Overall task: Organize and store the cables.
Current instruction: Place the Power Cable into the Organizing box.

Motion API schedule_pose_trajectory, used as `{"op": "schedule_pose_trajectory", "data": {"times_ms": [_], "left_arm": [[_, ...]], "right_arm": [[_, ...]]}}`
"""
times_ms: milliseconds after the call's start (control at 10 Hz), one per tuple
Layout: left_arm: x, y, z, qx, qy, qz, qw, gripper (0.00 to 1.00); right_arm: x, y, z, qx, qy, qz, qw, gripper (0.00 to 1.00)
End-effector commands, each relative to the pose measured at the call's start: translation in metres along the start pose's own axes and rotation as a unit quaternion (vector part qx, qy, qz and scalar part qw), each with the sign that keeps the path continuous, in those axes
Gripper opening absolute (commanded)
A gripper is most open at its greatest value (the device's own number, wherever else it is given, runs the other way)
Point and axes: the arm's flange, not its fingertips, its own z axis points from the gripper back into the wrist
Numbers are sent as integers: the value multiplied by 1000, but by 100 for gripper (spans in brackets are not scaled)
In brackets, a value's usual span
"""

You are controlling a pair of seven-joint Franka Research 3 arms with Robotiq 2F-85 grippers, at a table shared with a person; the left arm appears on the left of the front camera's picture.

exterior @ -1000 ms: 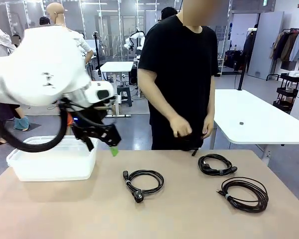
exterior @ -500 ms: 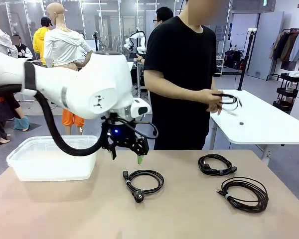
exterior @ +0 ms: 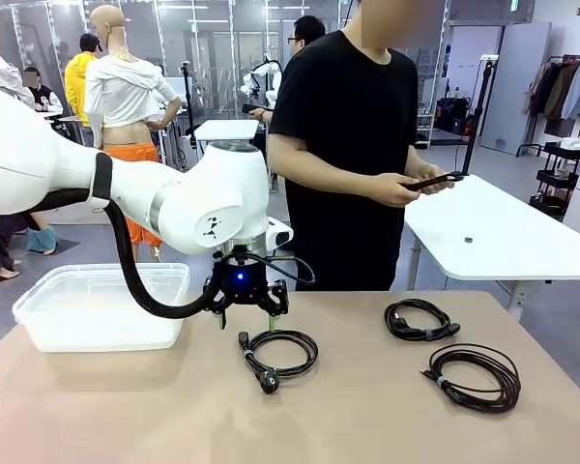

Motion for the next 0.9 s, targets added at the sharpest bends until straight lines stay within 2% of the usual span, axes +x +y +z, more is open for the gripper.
{"op": "schedule_pose_trajectory", "data": {"times_ms": [0,200,400,600,700,800], "left_arm": [[6,-13,-17,-19,14,57,998,100],[7,-10,-38,-19,38,101,994,100],[13,-4,-57,-13,56,111,992,100],[13,-1,-53,-19,39,99,994,100],[11,2,-38,-37,23,73,996,100],[10,3,-62,-7,54,104,993,100]], "right_arm": [[0,1,2,3,-1,10,1000,100],[0,1,2,3,-1,10,1000,100],[0,1,2,3,-1,10,1000,100],[0,1,2,3,-1,10,1000,100],[0,1,2,3,-1,10,1000,100],[0,1,2,3,-1,10,1000,100]]}}
